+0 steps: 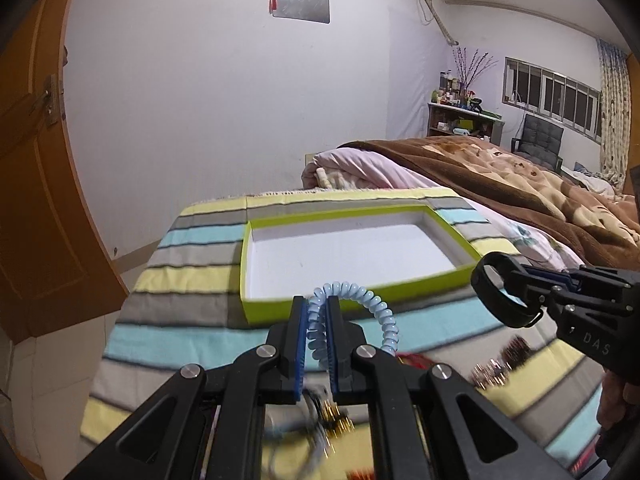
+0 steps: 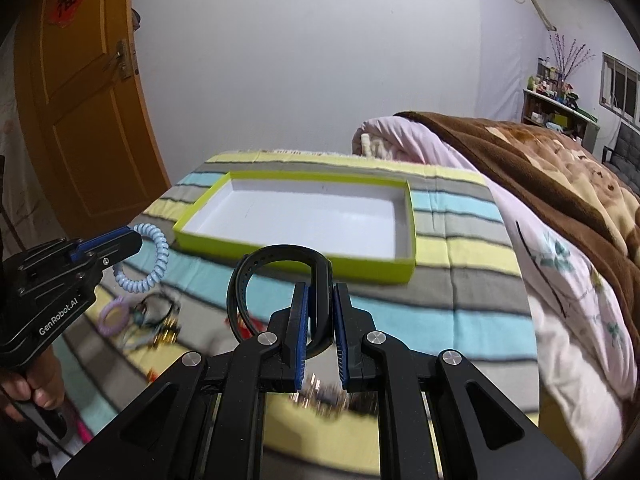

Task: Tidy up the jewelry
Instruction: 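Carry the blue coil and black wristband with both tools into the lime-green box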

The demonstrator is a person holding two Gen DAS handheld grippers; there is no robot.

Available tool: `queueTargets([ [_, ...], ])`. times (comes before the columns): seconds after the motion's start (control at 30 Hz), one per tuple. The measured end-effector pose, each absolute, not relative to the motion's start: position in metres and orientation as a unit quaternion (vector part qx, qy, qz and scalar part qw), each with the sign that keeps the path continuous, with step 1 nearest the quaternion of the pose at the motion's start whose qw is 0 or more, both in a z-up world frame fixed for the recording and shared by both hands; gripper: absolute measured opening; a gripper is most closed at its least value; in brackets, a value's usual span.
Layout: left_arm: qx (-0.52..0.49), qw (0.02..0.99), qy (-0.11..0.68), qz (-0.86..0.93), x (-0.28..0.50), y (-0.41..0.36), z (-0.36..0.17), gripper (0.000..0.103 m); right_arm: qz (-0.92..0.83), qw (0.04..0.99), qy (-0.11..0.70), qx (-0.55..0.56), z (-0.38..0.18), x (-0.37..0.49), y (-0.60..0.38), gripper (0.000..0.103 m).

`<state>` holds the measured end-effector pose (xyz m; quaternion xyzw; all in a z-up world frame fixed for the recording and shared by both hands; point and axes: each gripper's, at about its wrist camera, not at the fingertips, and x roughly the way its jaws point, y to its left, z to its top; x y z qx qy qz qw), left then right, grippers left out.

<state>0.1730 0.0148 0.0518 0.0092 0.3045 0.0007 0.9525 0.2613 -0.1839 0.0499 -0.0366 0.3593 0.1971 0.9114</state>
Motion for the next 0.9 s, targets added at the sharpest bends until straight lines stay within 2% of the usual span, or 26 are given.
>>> queueTargets([
  [0.3, -0.001, 0.948, 0.319, 0.006, 0.258, 0.039, 0.051, 0.009, 0.193, 0.908, 0.369, -0.05, 0.044, 0.334, -0.166, 0.012],
  [0.53, -0.004, 0.935, 0.355, 0.005, 0.32, 0.054, 0.028, 0.009, 0.18, 0.895, 0.404, -0.056, 0.02, 0.391, -0.154, 0.012],
  [0.9, -0.002, 0.91, 0.415, 0.018, 0.361, 0.051, -0.013, 0.009, 0.147, 0.872, 0.462, -0.069, -0.018, 0.44, -0.153, 0.013],
])
